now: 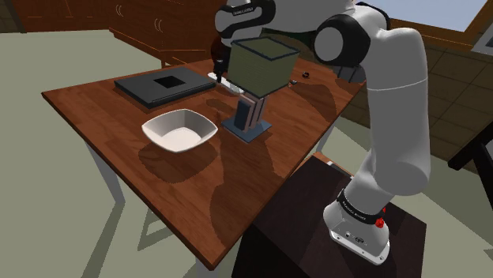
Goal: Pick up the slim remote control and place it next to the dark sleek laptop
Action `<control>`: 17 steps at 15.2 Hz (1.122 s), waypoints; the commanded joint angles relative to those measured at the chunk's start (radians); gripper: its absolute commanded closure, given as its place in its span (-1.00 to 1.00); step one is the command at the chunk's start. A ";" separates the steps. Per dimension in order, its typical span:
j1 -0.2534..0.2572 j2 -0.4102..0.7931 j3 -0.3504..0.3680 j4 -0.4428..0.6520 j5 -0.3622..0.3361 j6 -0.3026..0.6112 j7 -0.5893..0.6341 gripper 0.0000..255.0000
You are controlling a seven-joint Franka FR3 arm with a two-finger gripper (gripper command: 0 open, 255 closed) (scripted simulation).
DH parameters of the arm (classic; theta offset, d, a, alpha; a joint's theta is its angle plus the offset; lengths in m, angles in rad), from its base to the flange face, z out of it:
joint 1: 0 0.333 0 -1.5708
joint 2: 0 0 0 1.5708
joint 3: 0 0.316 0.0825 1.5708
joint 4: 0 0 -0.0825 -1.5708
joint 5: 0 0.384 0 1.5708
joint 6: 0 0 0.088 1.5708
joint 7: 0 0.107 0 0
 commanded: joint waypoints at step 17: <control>-0.016 0.075 0.010 0.097 -0.006 -0.112 0.001 -1.00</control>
